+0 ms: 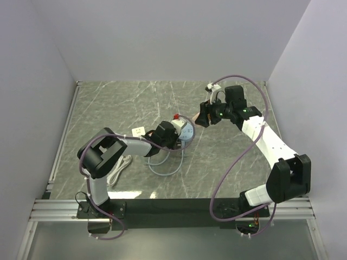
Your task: Insert the plug
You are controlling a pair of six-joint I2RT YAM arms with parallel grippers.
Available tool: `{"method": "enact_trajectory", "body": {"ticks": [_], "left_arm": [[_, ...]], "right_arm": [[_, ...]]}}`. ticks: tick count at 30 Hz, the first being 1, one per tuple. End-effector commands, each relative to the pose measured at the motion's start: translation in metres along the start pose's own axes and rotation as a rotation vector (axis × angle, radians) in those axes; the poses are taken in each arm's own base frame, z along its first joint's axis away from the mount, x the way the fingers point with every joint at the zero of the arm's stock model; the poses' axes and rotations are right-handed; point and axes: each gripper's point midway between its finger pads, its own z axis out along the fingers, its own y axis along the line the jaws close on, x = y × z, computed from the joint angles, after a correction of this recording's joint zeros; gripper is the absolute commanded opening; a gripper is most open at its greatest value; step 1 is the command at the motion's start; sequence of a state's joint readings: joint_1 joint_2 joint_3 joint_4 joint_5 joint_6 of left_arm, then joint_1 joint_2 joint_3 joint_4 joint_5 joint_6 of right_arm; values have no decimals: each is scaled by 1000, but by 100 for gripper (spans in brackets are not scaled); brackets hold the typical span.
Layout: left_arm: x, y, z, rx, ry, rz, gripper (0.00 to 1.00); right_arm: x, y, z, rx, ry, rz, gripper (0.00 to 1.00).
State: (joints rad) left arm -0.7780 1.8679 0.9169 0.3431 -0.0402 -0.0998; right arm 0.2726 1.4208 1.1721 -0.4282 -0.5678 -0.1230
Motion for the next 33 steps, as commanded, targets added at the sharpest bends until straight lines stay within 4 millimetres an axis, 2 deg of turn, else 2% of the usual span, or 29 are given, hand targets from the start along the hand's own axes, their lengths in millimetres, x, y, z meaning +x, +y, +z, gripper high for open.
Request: {"method": "enact_trajectory", "body": {"ticks": [1, 2, 4, 8, 10, 12, 13, 19, 23, 27, 29, 33], "left_arm": [[9, -27, -16, 175, 16, 36, 1], [17, -31, -22, 205, 21, 46, 0], [8, -42, -34, 276, -24, 76, 0], [12, -49, -50, 337, -19, 135, 0], [10, -49, -53, 340, -24, 156, 1], [13, -50, -55, 353, -8, 168, 0], [12, -52, -57, 368, -9, 170, 0], [16, -53, -59, 379, -6, 182, 0], [21, -49, -55, 351, 10, 180, 0], [24, -46, -53, 337, 19, 176, 0], [27, -45, -53, 334, 23, 175, 0], [25, -51, -59, 365, 4, 160, 1]], "right_arm": [[-13, 2, -15, 33, -36, -92, 0], [-10, 2, -15, 25, -20, -95, 0], [-1, 6, -9, -14, 12, -91, 0], [18, -7, 9, 57, 80, -60, 0], [35, 4, 24, 34, 135, -67, 0], [43, 13, 33, 44, 151, -104, 0], [54, 28, 40, 15, 179, -131, 0], [82, 45, 45, 24, 224, -144, 0], [93, 45, 43, 79, 260, -165, 0], [96, 48, 43, 74, 255, -177, 0], [96, 39, 44, 131, 261, -191, 0], [99, 35, 50, 141, 275, -212, 0]]}}
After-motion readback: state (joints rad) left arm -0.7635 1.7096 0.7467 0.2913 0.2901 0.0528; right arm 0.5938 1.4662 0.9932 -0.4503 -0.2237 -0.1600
